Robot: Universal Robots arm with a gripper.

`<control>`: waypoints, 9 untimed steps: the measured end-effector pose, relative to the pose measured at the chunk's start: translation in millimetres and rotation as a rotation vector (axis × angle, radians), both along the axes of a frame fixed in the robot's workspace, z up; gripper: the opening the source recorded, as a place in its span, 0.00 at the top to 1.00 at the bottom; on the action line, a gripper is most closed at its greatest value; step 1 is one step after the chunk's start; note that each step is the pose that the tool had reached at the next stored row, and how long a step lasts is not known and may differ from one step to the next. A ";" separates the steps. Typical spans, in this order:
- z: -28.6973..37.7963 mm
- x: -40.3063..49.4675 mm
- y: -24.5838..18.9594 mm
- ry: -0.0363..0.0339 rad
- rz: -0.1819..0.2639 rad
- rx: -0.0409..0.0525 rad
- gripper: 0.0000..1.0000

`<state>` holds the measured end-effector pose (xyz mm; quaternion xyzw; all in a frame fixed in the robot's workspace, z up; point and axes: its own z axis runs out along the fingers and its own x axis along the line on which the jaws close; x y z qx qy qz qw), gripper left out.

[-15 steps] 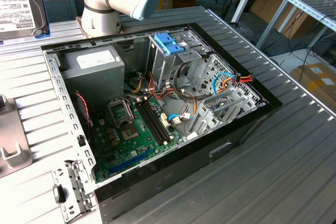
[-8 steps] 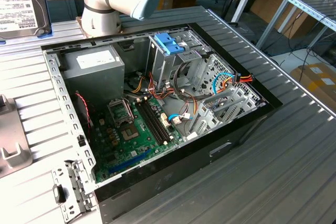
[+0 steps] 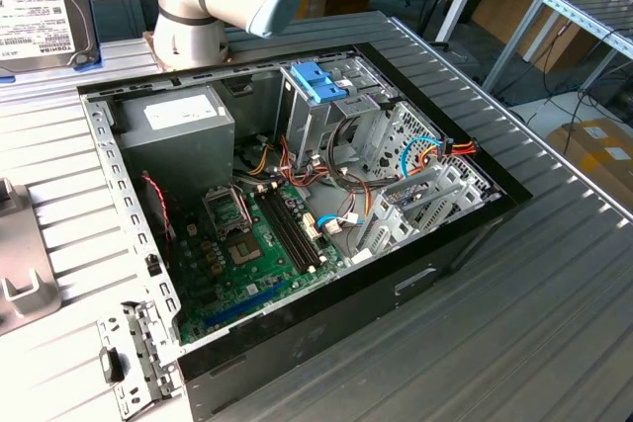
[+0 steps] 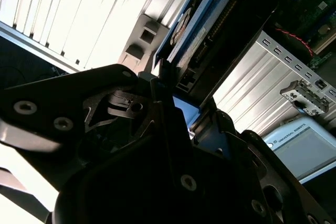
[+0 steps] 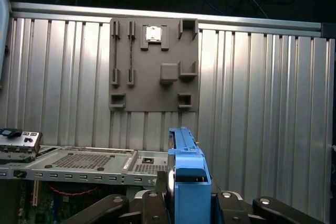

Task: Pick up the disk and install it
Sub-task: 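Pick up the disk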

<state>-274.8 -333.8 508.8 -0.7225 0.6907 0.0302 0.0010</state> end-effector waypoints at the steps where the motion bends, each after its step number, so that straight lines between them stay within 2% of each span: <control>1: 0.0 0.4 0.0 0.0000 0.000 0.0000 0.63; 9: -0.1 3.9 0.0 -0.0001 0.000 0.0001 0.63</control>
